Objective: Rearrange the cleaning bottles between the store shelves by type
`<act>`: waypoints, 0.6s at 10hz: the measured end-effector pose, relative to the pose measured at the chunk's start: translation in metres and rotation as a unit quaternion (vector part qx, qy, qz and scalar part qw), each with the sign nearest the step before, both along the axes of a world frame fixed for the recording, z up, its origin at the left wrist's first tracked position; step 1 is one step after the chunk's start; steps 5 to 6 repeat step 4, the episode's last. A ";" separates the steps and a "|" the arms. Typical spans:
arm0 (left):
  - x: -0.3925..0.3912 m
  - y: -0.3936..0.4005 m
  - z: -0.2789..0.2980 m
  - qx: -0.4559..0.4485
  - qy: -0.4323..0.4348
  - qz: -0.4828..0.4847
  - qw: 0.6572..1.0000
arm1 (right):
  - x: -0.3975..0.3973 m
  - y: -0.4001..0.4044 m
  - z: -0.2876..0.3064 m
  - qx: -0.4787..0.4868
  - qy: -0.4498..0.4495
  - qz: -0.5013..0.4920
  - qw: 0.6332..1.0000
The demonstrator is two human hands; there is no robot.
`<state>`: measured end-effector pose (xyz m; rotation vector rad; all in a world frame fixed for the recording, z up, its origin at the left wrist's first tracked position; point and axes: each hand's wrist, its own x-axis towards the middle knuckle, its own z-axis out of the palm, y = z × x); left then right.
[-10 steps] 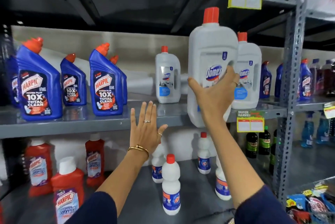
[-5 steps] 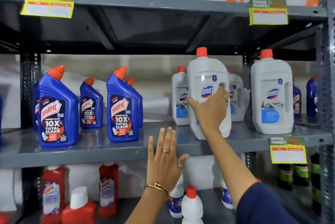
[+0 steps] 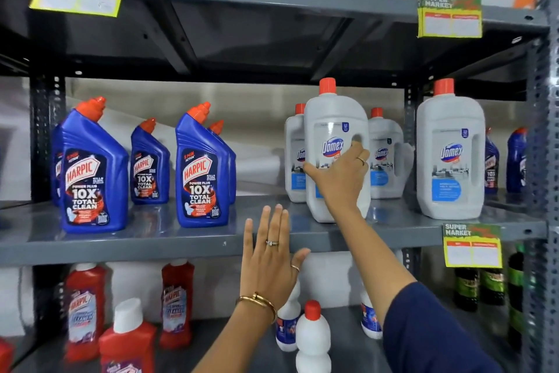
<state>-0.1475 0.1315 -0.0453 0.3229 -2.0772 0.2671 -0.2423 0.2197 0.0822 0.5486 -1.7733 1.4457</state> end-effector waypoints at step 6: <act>0.026 -0.021 0.020 -0.010 0.056 0.028 0.998 | 0.021 0.031 -0.035 0.166 0.092 -0.003 0.982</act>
